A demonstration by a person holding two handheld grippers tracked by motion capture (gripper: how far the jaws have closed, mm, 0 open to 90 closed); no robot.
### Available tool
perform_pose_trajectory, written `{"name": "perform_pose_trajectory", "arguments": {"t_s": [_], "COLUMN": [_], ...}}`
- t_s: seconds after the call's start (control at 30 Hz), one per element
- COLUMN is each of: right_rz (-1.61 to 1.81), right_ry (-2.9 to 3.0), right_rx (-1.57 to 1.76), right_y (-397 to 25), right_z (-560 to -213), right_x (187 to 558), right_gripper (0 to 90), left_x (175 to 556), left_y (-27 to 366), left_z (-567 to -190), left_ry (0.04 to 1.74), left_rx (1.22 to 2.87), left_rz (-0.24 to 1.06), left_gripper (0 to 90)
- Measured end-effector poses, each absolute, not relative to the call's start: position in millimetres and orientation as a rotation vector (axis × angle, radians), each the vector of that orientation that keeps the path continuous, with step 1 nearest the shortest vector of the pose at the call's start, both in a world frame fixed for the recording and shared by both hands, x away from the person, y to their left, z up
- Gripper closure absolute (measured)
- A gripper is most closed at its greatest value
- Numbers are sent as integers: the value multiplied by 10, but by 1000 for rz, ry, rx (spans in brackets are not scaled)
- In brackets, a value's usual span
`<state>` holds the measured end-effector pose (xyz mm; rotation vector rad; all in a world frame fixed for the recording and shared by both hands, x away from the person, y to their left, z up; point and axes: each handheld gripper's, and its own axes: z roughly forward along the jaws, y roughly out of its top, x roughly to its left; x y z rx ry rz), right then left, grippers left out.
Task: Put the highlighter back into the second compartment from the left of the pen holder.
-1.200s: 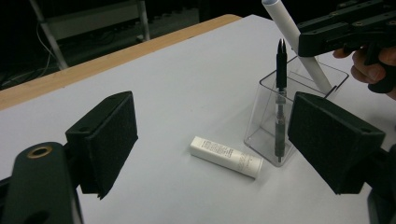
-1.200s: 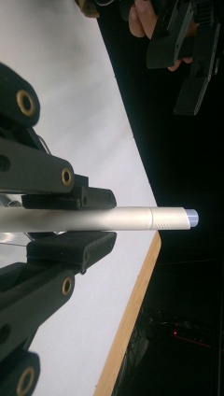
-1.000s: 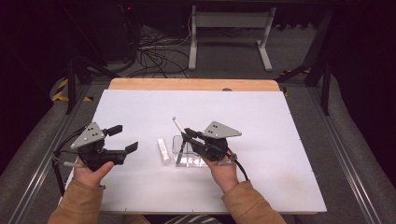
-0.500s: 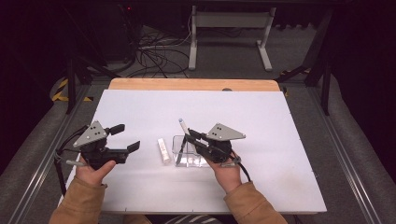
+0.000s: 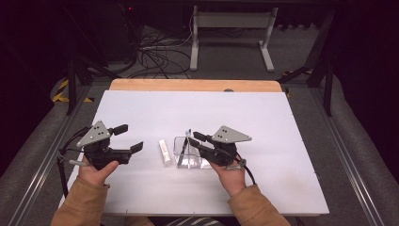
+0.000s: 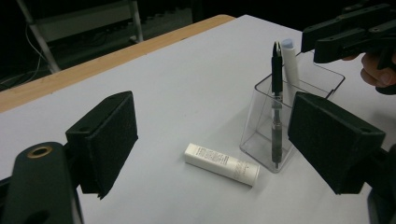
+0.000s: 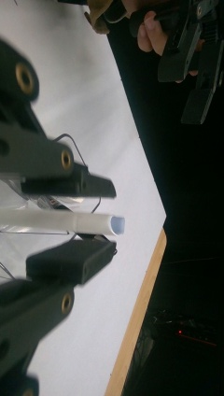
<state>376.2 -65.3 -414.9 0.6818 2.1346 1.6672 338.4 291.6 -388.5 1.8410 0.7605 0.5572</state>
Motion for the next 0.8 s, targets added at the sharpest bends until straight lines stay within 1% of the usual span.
{"name": "perform_pose_trajectory", "arguments": {"t_s": [0.13,0.2,0.4,0.47,0.53,0.63,0.8], "right_rz": [1679,1684,1660,1641,1624,1603,1613], "right_ry": [2105,2087,2126,2144,2157,2166,2153], "right_rx": [659,646,637,640,634,621,616], "right_y": [-706,-742,-807,-825,-846,-870,-905], "right_z": [-4107,-4072,-3961,-3920,-3882,-3838,-3803], "right_x": [3742,3728,3739,3746,3748,3742,3733], "right_gripper": [505,452,239,188,157,136,127], "left_x": [3393,3394,3404,3407,3407,3407,3399], "left_y": [2906,2892,2875,2873,2873,2883,2878], "left_z": [-3884,-3889,-3886,-3885,-3882,-3875,-3870], "left_ry": [756,762,755,756,754,747,740], "left_rx": [1840,1837,1836,1838,1838,1844,1844], "left_rz": [560,539,540,538,539,542,549], "left_gripper": [167,166,163,161,159,158,153]}}
